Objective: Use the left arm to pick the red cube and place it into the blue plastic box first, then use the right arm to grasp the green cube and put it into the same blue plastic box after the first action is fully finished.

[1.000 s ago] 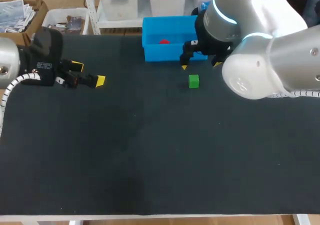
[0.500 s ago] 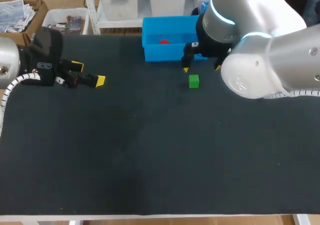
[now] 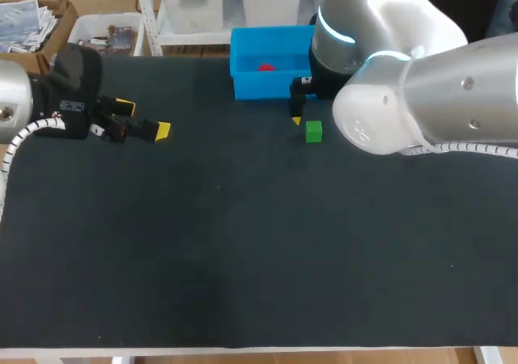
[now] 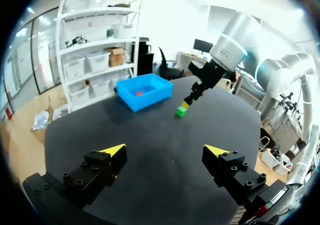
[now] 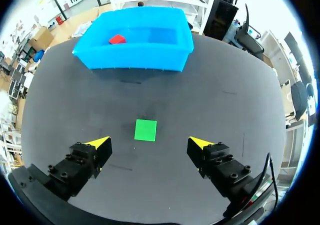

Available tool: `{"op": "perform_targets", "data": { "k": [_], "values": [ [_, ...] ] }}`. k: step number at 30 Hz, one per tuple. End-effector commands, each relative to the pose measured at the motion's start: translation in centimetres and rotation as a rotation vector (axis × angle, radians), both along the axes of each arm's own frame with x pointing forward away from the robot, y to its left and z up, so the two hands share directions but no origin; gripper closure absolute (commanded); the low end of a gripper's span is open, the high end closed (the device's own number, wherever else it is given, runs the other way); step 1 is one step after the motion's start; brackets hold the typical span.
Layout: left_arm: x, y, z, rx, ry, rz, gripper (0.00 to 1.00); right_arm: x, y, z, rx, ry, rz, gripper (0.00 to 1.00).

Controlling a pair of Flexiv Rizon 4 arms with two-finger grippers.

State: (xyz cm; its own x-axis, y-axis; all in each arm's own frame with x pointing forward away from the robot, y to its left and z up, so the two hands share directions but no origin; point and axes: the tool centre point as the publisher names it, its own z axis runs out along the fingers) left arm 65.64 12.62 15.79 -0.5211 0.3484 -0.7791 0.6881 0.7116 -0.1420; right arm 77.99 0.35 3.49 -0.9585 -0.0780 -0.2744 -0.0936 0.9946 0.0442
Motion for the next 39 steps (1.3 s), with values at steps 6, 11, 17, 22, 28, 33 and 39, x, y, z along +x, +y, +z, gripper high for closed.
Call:
{"op": "perform_targets", "data": {
  "k": [6, 11, 17, 22, 28, 33, 39],
  "values": [
    [-0.1, 0.3, -0.2, -0.014, -0.009, -0.007, 0.0, 1.5, 0.7, -2.3, -0.018, 0.04, 0.0, 0.0],
    [-0.1, 0.3, -0.2, -0.014, -0.009, -0.007, 0.0, 2.1, 0.9, -3.1, -0.026, 0.052, 0.008, 0.0],
    [-0.1, 0.3, -0.2, -0.014, -0.009, -0.007, 0.0, 2.1, 0.9, -4.1, -0.033, 0.078, 0.022, 0.0],
    [-0.1, 0.3, -0.2, -0.014, -0.009, -0.007, 0.0, 2.1, 0.5, -5.1, -0.036, 0.095, 0.023, 0.0],
    [-0.1, 0.3, -0.2, -0.014, -0.009, -0.007, 0.0, 2.3, 0.3, -5.5, -0.038, 0.105, 0.027, 0.0],
    [-0.1, 0.3, -0.2, -0.014, -0.009, -0.007, 0.0, 2.4, 0.5, -5.8, -0.028, 0.112, 0.036, 0.5],
    [-0.1, 0.3, -0.2, -0.014, -0.009, -0.007, 0.0, 2.1, 0.8, -6.3, -0.023, 0.121, 0.041, 1.0]
  ]
}}
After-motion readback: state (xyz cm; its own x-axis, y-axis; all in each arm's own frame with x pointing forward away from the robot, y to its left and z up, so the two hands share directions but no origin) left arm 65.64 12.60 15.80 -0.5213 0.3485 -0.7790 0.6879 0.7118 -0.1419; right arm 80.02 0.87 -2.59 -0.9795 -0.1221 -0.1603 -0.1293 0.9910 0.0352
